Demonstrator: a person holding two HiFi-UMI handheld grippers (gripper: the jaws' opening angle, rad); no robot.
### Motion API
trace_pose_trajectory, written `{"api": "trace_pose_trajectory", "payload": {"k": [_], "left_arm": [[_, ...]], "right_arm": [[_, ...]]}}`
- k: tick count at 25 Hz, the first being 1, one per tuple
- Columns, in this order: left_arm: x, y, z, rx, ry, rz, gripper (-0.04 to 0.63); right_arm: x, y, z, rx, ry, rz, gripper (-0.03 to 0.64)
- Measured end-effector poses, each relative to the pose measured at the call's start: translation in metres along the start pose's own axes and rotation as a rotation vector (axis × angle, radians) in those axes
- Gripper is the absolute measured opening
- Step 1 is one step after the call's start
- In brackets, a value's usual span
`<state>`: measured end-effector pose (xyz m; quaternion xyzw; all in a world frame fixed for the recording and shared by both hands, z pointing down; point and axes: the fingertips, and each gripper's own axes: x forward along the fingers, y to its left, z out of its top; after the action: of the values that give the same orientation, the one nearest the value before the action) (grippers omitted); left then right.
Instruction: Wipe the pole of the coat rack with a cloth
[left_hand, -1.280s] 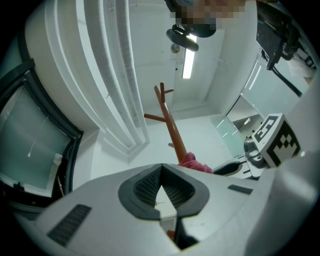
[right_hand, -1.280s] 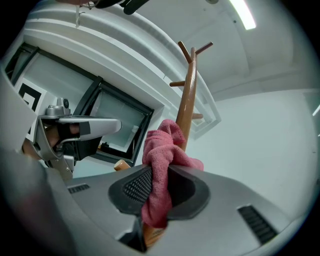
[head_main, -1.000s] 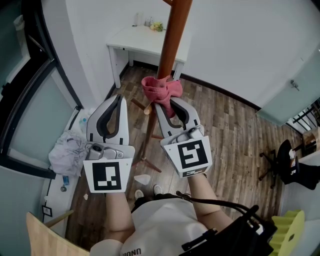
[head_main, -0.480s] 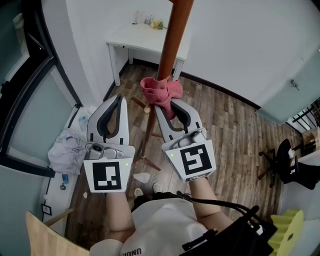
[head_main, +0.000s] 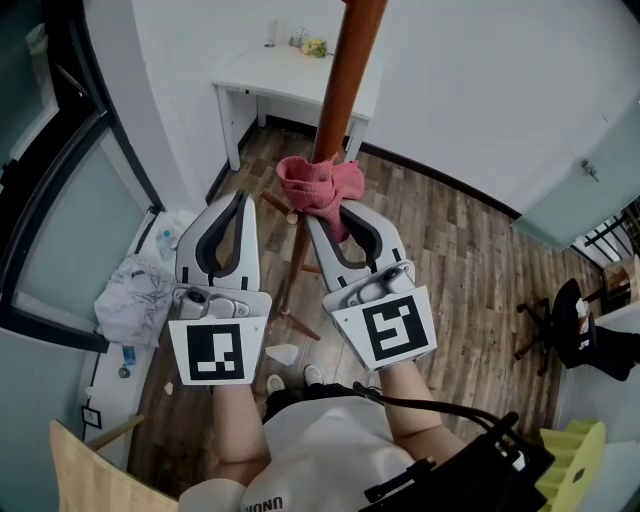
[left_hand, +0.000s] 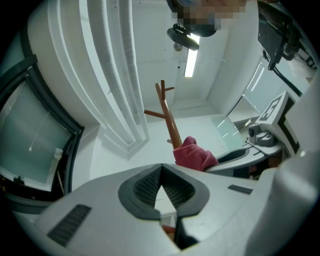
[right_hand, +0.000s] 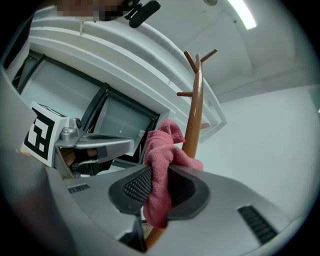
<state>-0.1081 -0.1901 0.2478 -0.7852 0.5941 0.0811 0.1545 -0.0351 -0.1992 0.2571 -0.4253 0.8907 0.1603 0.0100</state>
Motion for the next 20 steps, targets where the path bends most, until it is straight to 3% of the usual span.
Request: {"api": "trace_pose_trajectory", "payload": {"k": [20], "left_arm": [[-0.001,0.007,0.002,0.024,0.007,0.035,0.012]], "right_arm": [[-0.002,0.007,0.021,0.042,-0.059,0.035,0.081]]}}
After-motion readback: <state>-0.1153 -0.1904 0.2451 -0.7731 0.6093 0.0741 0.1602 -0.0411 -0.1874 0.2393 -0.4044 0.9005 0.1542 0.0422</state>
